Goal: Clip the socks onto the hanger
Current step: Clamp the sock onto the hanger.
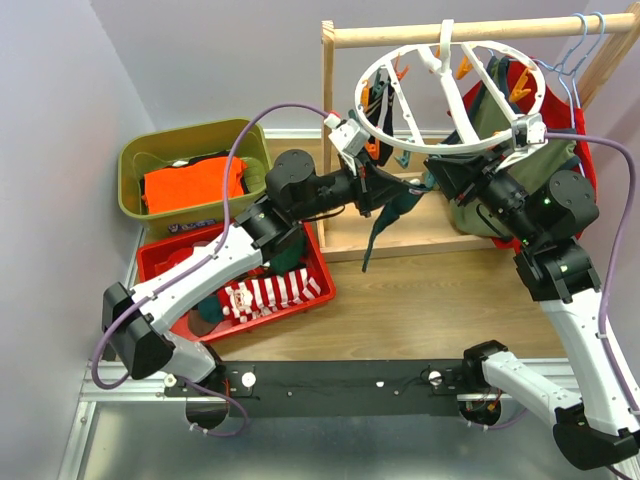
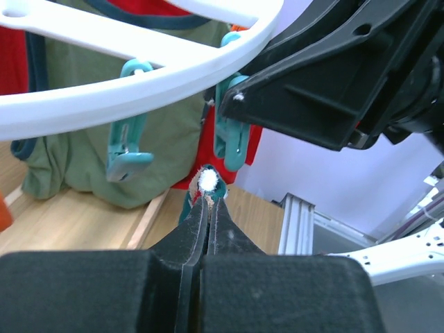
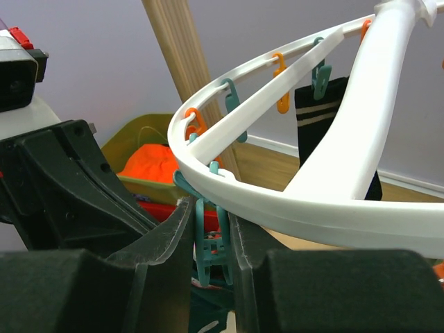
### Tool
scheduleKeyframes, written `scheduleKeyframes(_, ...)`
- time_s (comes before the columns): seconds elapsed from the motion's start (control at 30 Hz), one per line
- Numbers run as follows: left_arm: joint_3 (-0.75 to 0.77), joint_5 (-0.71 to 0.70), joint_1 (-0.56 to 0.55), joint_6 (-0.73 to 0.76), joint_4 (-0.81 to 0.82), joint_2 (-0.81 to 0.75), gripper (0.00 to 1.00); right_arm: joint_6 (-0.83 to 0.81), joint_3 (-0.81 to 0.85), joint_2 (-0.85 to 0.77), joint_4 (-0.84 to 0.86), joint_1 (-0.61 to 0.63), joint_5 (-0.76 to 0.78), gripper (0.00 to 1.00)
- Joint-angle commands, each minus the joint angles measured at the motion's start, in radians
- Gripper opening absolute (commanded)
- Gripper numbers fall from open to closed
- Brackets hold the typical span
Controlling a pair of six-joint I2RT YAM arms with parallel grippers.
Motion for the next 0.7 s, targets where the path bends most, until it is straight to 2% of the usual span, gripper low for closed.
scheduleKeyframes(0.0,0.022,0.038,-0.009,-0.052,0.088,0.009,0.00,0.021,-0.027,-0.011,0.027,0.004,-0.076,0.15)
scheduleKeyframes(0.67,0.048,0.030,-0.008,-0.085,0.122,0.051,0.00,0.018,-0.038,-0.020,0.041,0.004,-0.120,0.15)
